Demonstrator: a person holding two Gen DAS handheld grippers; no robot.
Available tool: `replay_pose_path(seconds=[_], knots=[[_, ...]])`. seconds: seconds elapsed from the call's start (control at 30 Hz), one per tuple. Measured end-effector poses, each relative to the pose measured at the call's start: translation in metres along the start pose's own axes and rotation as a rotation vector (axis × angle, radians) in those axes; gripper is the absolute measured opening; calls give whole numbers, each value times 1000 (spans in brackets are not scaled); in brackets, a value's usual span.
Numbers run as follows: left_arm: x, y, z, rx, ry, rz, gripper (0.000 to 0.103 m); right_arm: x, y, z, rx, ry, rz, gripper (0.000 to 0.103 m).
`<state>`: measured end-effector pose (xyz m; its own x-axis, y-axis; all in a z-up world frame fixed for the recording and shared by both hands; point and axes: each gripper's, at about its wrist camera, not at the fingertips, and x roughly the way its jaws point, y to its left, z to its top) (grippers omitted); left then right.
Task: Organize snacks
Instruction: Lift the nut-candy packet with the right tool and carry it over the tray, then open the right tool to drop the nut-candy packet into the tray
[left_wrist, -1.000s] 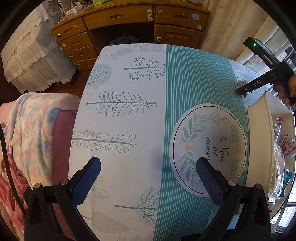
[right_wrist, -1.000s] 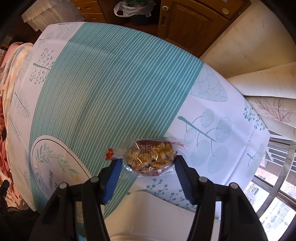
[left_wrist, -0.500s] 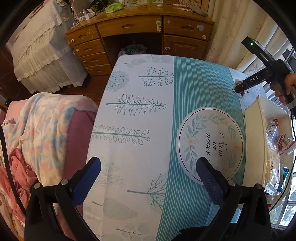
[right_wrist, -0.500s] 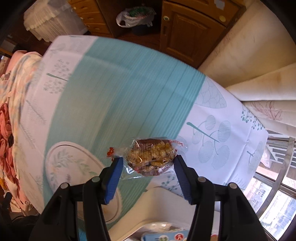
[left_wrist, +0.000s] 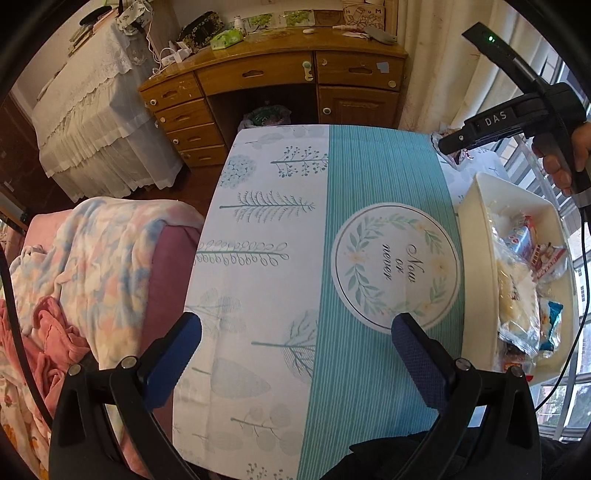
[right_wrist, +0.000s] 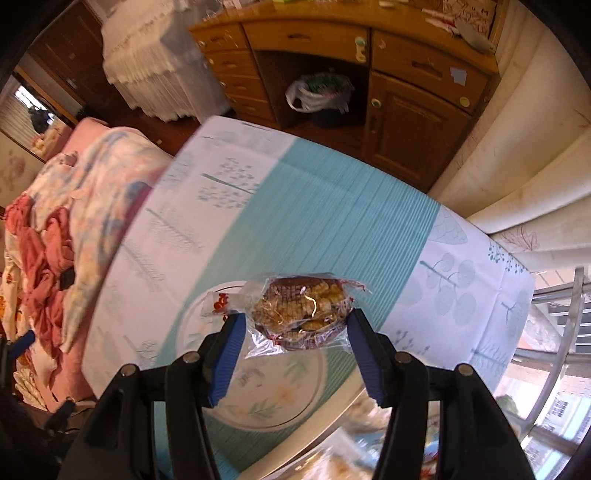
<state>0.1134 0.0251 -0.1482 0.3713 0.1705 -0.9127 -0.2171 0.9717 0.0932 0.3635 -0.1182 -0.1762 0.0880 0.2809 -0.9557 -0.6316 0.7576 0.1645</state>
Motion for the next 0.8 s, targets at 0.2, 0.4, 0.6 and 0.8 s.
replay_pose_path(seconds=[0.2, 0.4, 0.6, 0.8], knots=[[-26, -21, -20, -29, -25, -6, 102, -28, 12, -38, 33, -40, 1, 58], [-42, -43, -40, -44, -32, -2, 102, -46, 1, -74, 113, -38, -43, 58], [-55, -55, -54, -48, -43, 16, 102, -58, -14, -108, 202, -33, -123, 58], [-70, -54, -64, -33, -67, 25, 102, -58, -21, -135, 297, -15, -239, 58]])
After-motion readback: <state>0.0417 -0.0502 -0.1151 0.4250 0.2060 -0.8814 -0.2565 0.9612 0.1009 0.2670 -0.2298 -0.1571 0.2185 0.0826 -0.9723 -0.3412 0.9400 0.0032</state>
